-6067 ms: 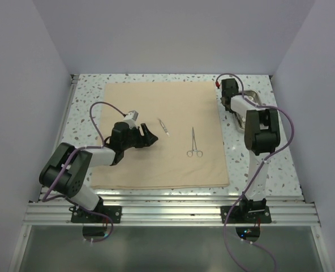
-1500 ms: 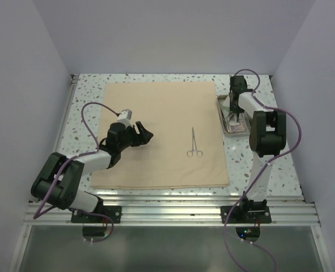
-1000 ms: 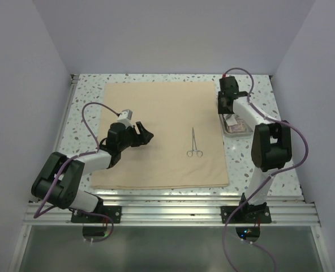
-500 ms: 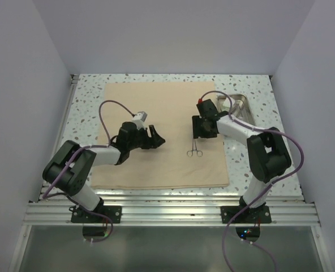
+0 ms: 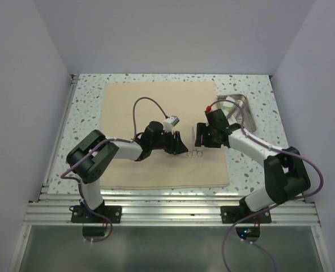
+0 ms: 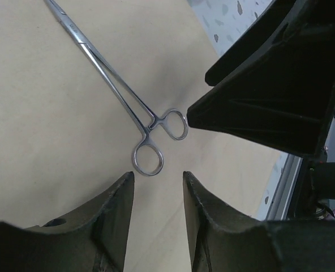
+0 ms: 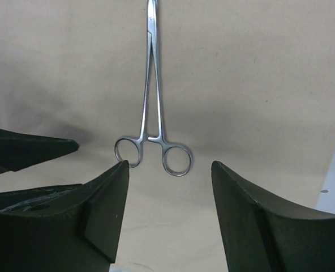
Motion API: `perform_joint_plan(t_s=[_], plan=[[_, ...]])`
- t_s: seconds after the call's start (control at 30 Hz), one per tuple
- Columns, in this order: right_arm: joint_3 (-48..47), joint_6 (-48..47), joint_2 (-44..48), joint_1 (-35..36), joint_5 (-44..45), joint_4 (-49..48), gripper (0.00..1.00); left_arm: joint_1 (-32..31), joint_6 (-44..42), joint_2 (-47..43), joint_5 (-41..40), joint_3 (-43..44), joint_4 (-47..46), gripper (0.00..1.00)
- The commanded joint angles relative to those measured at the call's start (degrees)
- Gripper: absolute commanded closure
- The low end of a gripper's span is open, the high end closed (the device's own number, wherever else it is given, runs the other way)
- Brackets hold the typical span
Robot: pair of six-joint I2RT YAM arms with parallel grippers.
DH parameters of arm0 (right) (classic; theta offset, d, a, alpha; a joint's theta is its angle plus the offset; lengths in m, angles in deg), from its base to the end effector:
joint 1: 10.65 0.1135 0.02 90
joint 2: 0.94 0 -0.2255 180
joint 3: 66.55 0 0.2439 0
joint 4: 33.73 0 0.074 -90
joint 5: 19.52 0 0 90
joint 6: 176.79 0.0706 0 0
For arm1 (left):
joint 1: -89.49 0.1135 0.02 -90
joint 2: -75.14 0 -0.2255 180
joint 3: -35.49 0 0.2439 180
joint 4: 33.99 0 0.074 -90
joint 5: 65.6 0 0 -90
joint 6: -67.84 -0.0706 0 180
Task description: Prepare the surgical pack
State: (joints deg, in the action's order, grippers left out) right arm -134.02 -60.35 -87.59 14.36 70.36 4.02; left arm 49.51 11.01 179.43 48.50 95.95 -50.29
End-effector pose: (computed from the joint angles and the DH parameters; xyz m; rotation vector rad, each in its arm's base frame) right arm 0.2864 0.1338 0.1373 0.0317 2.6019 0.3378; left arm 0.2684 -0.2626 0.0991 0.4185 2.1977 -1.1821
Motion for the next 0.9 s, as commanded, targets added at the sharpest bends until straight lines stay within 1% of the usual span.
perform_joint_plan(t_s=[0.0, 0.07, 0.23, 0.27, 0.33, 0.37, 0.4, 0.5, 0.67, 0.73, 0.8, 0.87], plan=[[2.08, 2.74, 0.96, -0.14, -3.57, -2.67, 0.37, -0.97, -1.62, 3.54, 3.15, 4.57, 0.57, 0.57], [2.52, 3.01, 0.26, -0.06, -4.18, -3.38, 0.37, -1.67, -1.88, 5.30, 3.06, 5.98, 2.76, 0.59], [5.33, 4.15, -1.67, -0.23, -4.98, -6.01, 0.39, -2.29, -2.58, 7.85, -1.07, 9.06, 8.65, 0.64], [5.94, 4.50, -1.85, -0.23, -4.80, -6.45, 0.39, -2.29, -2.58, 8.38, -1.50, 9.41, 9.10, 0.67], [6.65, 5.20, -2.29, -0.32, -4.54, -7.77, 0.41, -2.38, -2.41, 9.52, -1.68, 10.03, 10.06, 0.69], [7.09, 5.38, -2.55, -0.23, -4.63, -8.12, 0.46, -2.46, -2.32, 9.88, -1.86, 10.21, 10.33, 0.71], [7.18, 5.47, -2.91, -0.23, -4.71, -8.74, 0.47, -2.55, -2.32, 10.14, -1.95, 10.56, 10.59, 0.71], [7.97, 6.26, -4.22, -0.23, -5.41, -9.44, 0.48, -2.64, -1.88, 11.37, -1.86, 11.00, 11.30, 0.73], [10.16, 9.15, -5.63, -0.67, -9.54, -13.92, 0.51, -3.25, -0.74, 13.48, -2.56, 11.88, 13.05, 0.78], [11.22, 10.30, -4.93, -1.37, -10.95, -16.21, 0.55, -3.43, -0.74, 14.09, -2.83, 12.40, 13.84, 0.80], [12.71, 11.70, -3.10, -2.25, -10.95, -17.70, 0.58, -3.61, -0.74, 14.19, -3.35, 12.67, 14.28, 0.80], [13.33, 11.97, -1.77, -2.60, -9.64, -17.53, 0.64, -3.61, -0.91, 14.01, -3.70, 12.67, 14.64, 0.81]])
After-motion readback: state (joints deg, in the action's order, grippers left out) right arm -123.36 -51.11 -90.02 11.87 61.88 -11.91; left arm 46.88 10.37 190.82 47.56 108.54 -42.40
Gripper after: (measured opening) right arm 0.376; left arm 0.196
